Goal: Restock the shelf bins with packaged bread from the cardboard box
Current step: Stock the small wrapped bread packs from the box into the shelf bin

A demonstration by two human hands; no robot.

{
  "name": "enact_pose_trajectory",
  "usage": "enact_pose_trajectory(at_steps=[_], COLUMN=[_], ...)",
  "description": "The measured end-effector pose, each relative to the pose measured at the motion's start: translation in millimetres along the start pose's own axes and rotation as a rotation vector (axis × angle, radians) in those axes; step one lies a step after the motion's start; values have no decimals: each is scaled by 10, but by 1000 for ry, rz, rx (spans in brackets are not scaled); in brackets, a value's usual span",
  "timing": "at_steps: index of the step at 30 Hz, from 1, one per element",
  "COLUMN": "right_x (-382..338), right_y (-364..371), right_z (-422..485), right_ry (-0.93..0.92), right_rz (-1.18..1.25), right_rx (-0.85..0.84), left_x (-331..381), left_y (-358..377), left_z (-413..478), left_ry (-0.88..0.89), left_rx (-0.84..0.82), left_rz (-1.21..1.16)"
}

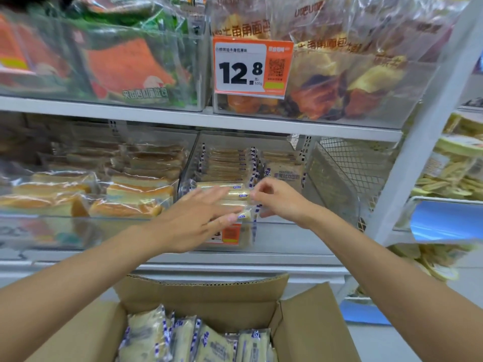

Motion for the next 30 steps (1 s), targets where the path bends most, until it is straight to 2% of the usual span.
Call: enact_pose_trajectory(at_steps=[2,5,8,9,10,12,14,16,18,21,23,26,30], right_x=[-62,-63,-43,-52,-55,-75,-117,-103,54,518,876,1379,1925], right_y=[79,267,236,210,186,160,206,379,700,1297,1662,2089,2546], right_z=[17,74,76,37,-16,-165,-422,-723,-939,-1177,-1262,-1189,-882], right_ry=[-35,4,6,-6,-24,-92,-229,-310,-287,-99,30,228,418], right_rz=[-135,-201,-149,-149,-191,-355,-474,-510,-551,-528,-487,-439,-399], right_rx=[-8,-185,-157,-120,-63,109,334,424,287,-59,-213,-298,-333], left_x=[1,26,58,73,91,113,167,225,198,-21,-231,-545,-849], left_y=[63,247,153,89,32,-46,-54,61,306,804,1096,1405,1689], left_z=[23,68,117,121,104,-2,-196,-405,-610,-967,-1230,-1599,-1851], left_ry=[-46,-108,-189,-193,-189,-196,-211,-254,-341,-468,-558,-713,-785], left_rx=[46,33,-56,-37,38,334,585,585,445,237,171,139,80], left_rz=[79,205,64,-38,-172,-391,-430,-507,-573,-597,-646,-737,-753])
Point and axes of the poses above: each hand's wrist, its own z-axis towards the middle knuckle, its own y-axis out of the palm, x = y × z, the point moved 2 cm from there along z, towards the middle knuckle, and after that the axes turned 2 degrees about -z, right-handed, at the moved point
